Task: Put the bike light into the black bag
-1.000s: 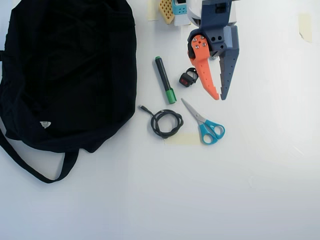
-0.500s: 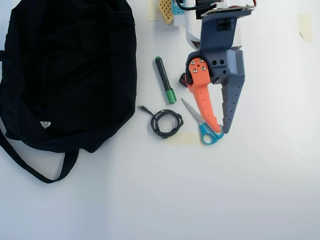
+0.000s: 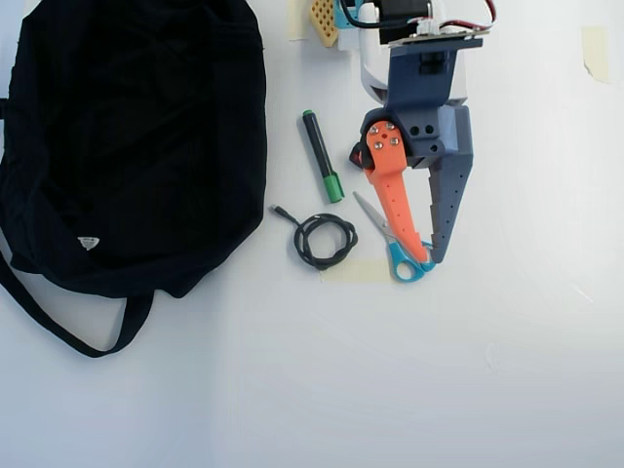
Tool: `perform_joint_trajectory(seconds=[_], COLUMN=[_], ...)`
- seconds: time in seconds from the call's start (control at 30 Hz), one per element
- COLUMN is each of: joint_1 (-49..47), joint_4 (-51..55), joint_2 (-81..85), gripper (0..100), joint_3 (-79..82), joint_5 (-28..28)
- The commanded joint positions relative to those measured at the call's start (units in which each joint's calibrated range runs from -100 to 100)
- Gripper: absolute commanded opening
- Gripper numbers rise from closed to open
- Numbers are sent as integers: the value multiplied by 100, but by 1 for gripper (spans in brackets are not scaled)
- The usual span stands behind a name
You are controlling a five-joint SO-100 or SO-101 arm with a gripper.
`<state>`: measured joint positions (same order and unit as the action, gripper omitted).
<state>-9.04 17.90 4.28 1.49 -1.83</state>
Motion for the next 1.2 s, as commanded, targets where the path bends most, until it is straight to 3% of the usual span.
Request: perform_joint_trajectory(seconds=[0.0,0.43,0.57,0.9,1.17], joint_1=[14,-16,-91,-293,-285], joint_4=[-85,3197,4704,6763,7098], joint_2=[162,958,1099,1099,1099], gripper=[2,2,2,2,2], joint_3=[-69,-95,-95,-86,3], joint_5=[21,21,47,938,1720])
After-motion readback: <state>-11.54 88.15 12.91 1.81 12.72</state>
